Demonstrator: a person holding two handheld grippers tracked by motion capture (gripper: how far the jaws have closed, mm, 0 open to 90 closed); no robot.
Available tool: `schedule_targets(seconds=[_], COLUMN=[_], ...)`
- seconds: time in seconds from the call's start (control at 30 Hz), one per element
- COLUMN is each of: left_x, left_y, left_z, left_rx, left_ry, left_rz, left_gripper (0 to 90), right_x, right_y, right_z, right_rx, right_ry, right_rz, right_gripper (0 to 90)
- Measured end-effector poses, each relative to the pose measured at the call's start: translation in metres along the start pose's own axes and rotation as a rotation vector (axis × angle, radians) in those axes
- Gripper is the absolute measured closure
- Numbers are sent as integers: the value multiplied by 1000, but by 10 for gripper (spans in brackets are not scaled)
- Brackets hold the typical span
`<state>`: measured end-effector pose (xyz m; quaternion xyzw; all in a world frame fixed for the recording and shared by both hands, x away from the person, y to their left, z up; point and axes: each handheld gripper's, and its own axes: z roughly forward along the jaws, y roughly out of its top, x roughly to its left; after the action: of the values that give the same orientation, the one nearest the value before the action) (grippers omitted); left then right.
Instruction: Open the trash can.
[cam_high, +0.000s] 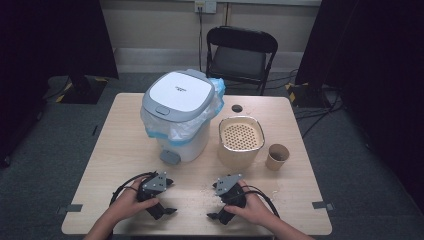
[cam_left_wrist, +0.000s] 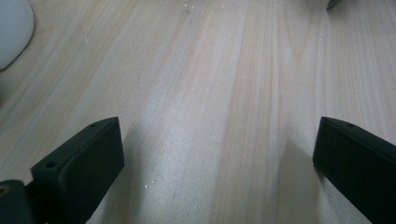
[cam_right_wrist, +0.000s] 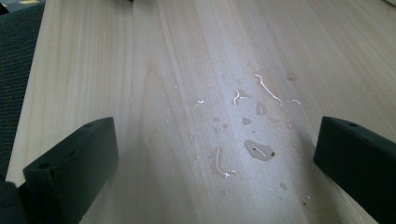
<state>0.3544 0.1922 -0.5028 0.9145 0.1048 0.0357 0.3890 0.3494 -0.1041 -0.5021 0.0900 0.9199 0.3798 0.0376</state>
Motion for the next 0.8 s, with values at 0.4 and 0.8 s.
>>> schedule_targets(seconds=[0.4, 0.8], left_x=[3, 4], left_y=[2, 11], left_z=[-5, -23], left_rx=[-27, -24], left_ry=[4, 40], left_rz=[-95, -172], left_gripper=[101, 161], right_x=[0, 0], right_y=[0, 0], right_z=[0, 0], right_rx=[1, 1], right_ry=[1, 1], right_rz=[-2, -1], right_gripper=[0, 0])
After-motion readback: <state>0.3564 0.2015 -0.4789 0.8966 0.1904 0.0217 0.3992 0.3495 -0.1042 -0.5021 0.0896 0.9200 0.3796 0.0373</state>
